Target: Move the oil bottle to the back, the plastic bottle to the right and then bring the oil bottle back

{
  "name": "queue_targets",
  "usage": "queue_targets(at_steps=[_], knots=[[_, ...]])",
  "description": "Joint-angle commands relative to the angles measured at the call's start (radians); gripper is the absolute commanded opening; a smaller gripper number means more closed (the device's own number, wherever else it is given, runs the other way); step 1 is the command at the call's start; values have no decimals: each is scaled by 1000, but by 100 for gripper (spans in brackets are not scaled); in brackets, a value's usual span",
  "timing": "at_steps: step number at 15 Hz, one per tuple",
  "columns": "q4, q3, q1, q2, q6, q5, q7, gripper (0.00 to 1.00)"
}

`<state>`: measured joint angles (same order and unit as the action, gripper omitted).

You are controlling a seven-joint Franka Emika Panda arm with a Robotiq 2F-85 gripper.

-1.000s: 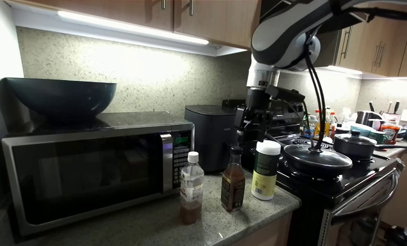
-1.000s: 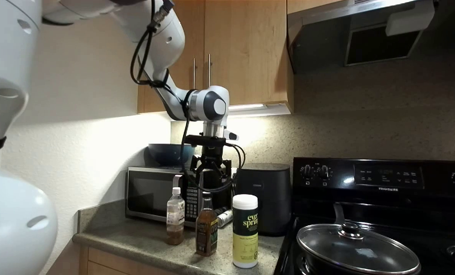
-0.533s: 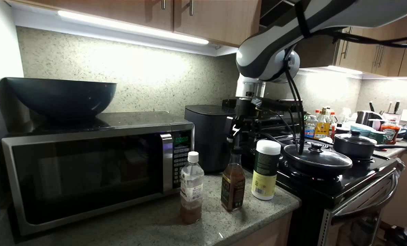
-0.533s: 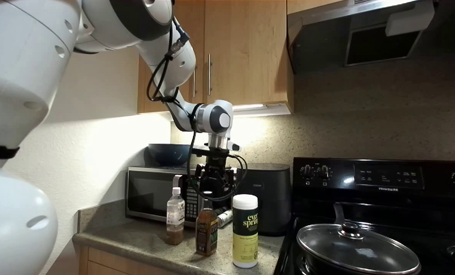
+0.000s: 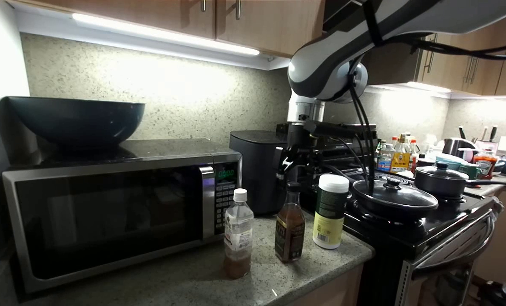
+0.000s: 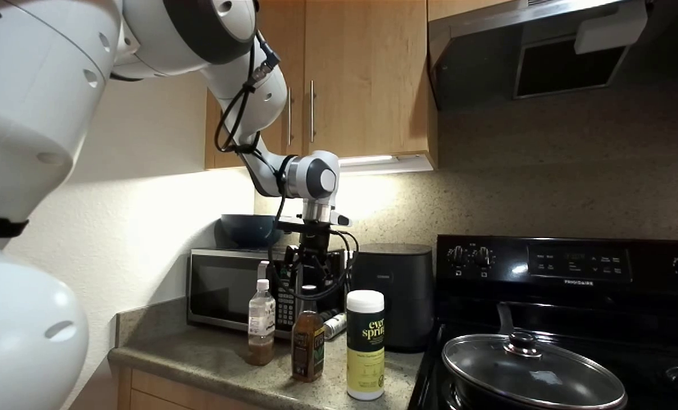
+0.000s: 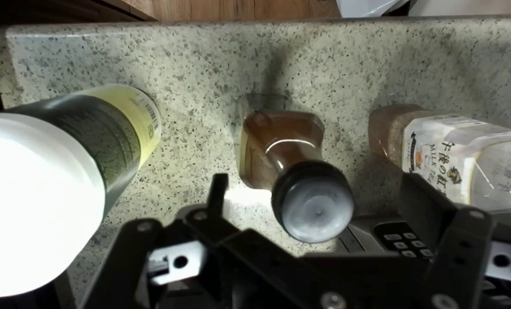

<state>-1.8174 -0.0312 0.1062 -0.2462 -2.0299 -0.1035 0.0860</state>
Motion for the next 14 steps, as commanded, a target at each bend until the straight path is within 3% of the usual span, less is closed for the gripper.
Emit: queue_targets(at_steps=[1,3,11,14], knots=[[0,-12,6,4,16,24,78,100],[1,-14,3,1,23,16,84,74],[-1,-12,-10,-4,53,10,59,20],[4,-9,-11,-8,50,11,57,16]])
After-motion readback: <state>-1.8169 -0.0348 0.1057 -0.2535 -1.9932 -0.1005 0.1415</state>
